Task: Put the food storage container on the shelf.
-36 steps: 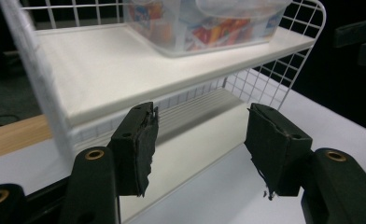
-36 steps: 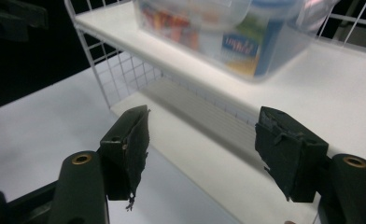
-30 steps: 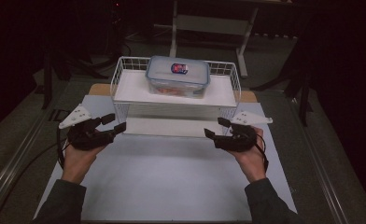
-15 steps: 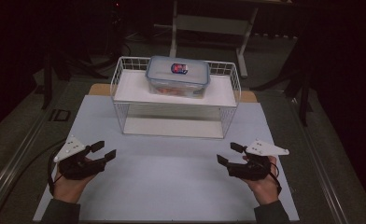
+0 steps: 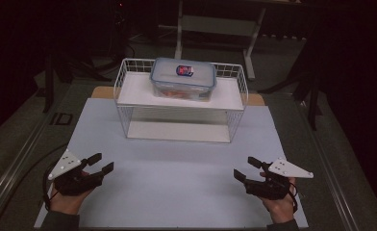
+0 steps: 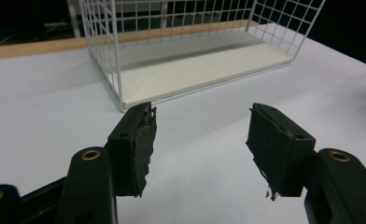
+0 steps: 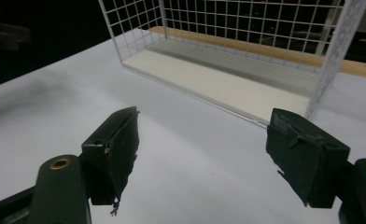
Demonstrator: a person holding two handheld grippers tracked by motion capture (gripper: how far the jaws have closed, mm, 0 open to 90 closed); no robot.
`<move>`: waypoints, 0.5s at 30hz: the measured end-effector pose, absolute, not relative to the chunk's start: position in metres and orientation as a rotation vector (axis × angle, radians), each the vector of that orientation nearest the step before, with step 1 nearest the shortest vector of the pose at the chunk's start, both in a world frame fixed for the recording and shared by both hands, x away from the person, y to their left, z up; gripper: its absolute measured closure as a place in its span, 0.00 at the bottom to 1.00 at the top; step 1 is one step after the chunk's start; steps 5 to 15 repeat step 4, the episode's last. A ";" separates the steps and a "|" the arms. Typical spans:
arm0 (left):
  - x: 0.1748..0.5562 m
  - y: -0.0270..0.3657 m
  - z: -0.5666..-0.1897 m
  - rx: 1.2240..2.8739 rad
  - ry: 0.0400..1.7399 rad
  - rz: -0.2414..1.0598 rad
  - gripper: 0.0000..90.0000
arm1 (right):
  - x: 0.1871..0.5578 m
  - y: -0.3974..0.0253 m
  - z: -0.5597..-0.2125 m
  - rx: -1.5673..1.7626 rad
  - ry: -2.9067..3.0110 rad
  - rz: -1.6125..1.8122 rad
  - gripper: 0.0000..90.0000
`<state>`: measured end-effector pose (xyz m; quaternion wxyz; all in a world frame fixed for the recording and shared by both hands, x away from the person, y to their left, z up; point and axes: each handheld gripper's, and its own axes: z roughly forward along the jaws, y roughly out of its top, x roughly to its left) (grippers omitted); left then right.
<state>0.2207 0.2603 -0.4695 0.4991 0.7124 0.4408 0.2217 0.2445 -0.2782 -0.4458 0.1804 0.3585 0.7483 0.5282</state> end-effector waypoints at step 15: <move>0.221 0.257 -0.471 1.746 1.065 0.555 0.45 | 0.245 -0.280 -0.449 1.020 2.110 1.470 0.28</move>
